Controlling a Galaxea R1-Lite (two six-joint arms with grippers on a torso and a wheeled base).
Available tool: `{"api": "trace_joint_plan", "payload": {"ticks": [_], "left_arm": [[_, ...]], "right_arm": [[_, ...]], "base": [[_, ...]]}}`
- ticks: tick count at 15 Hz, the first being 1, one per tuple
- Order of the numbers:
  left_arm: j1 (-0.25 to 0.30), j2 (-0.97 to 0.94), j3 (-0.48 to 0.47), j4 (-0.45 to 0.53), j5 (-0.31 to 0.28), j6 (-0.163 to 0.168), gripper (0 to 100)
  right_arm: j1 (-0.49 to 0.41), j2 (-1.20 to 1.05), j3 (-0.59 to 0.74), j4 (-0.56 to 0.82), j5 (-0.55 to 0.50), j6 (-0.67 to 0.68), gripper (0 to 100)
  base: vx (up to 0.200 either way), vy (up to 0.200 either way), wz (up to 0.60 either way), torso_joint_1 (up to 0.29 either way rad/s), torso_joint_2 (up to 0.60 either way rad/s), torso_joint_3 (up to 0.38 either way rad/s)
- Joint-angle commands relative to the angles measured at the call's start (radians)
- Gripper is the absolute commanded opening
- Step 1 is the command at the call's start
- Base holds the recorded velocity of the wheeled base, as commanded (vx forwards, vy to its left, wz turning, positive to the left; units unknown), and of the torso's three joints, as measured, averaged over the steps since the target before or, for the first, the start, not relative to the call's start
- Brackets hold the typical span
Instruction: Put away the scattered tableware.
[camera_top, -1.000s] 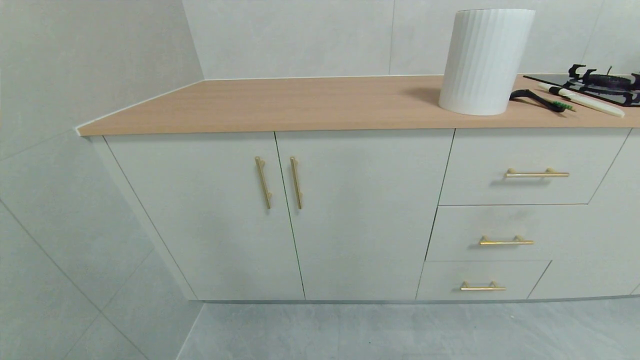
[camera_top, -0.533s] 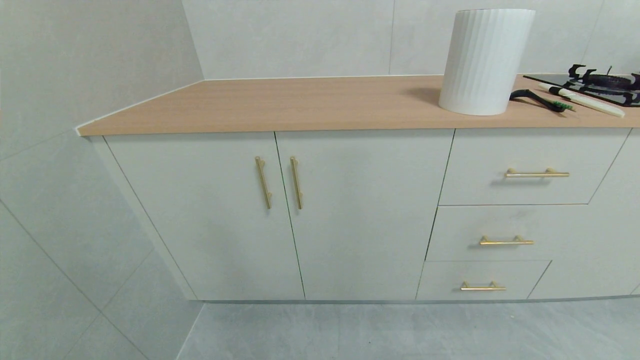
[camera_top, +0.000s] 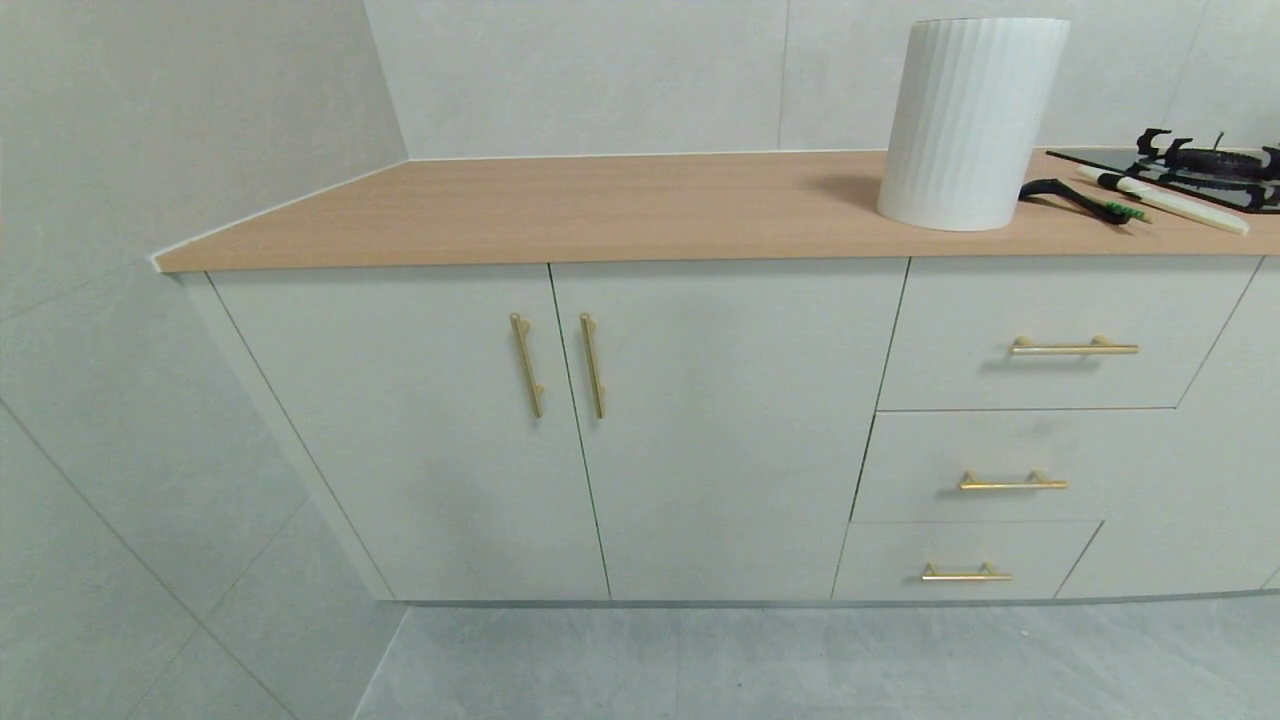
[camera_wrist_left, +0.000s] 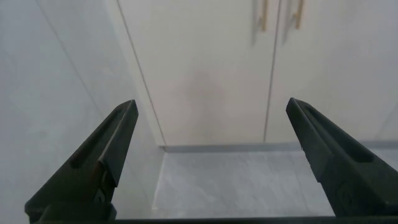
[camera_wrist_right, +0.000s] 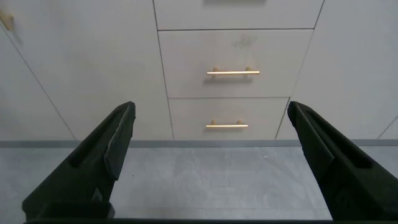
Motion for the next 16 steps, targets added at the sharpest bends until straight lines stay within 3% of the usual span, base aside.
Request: {"api": "trace_joint_plan", "payload": {"ticks": [1,3,8,10,16], "left_arm": [[0.0,0.0,0.002,0.002,-0.014,-0.009,100],[0.0,0.0,0.002,0.004,-0.054,-0.004,100],[0.0,0.002,0.002,0.002,-0.052,-0.01,100],[0.0,0.0,0.002,0.04,0.029,-0.088,100],[0.0,0.002,0.002,0.04,0.023,-0.101,100]], "right_arm": [[0.0,0.002,0.002,0.004,0.02,-0.001,100],[0.0,0.002,0.002,0.004,0.029,-0.001,100],[0.002,0.002,0.002,0.003,0.035,-0.003,100],[0.002,0.002,0.002,0.003,0.033,-0.001,100],[0.002,0.002,0.002,0.003,0.035,-0.001,100]], "base": [[0.0,0.0,0.0,0.0,0.0,0.0],[0.0,0.0,0.0,0.0,0.0,0.0],[0.0,0.0,0.0,0.0,0.0,0.0],[0.0,0.0,0.0,0.0,0.0,0.0],[0.0,0.0,0.0,0.0,0.0,0.0]]}}
